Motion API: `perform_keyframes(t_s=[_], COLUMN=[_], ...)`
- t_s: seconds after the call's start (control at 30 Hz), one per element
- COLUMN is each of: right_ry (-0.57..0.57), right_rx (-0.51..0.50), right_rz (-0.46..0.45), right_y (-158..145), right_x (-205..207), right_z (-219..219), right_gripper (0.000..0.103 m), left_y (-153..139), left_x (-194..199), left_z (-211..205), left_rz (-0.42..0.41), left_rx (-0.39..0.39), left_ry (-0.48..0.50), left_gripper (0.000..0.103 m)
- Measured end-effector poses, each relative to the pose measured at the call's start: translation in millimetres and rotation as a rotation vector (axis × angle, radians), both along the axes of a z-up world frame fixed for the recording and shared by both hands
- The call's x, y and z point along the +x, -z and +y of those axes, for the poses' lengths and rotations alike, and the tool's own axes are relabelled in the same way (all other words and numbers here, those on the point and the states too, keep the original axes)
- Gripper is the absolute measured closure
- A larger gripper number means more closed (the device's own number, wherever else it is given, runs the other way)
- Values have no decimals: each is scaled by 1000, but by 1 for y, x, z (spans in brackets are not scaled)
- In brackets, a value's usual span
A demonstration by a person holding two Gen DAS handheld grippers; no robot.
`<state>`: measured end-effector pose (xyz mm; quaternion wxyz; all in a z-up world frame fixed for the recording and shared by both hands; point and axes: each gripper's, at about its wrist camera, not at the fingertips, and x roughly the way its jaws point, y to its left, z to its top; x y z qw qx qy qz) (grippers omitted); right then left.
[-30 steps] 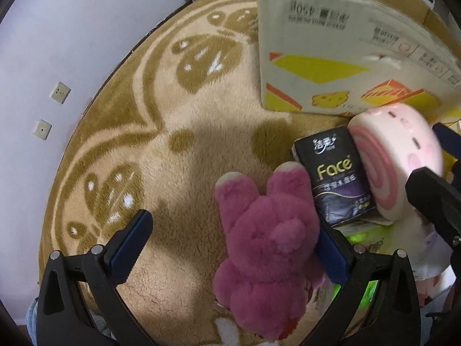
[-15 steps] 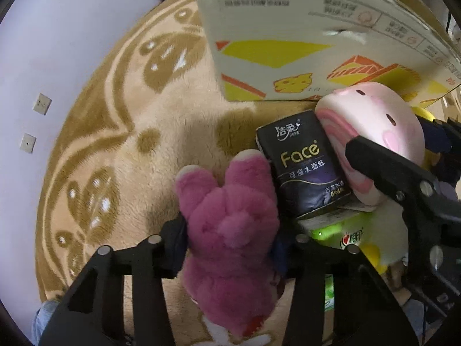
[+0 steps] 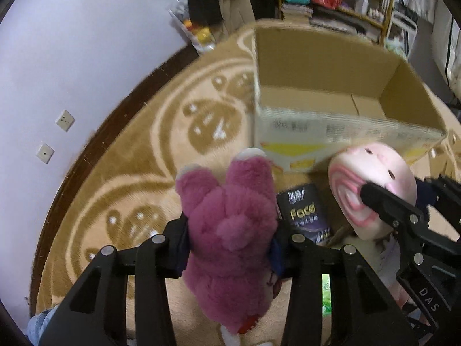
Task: Organize soft objects
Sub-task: 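Lift the pink bear with the left tool while the right tool lifts the pink roll plush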
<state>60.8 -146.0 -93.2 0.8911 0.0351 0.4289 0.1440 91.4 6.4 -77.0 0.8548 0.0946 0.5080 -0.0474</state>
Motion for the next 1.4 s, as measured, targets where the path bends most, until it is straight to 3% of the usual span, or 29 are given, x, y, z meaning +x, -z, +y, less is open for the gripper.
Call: perform_keyframes(t_s=[0.17, 0.53, 0.67, 1.2, 1.4], right_ry=[19, 29, 39, 131, 146], right_rx=[11, 35, 43, 33, 19], right_rz=[-46, -157, -211, -292, -309], right_y=[-13, -56, -71, -89, -91], right_x=[-16, -30, -30, -12, -7], right_z=[-5, -10, -13, -49, -55], right_gripper=[73, 73, 73, 72, 70], left_y=[-26, -93, -104, -108, -97], left_x=[-6, -16, -19, 23, 40], left_z=[7, 3, -6, -36, -43], left_rz=[-87, -406, -495, -565, -527], left_rx=[-34, -59, -52, -91, -164], left_ry=[-31, 47, 70, 100, 84], left_gripper=[61, 61, 61, 60, 60])
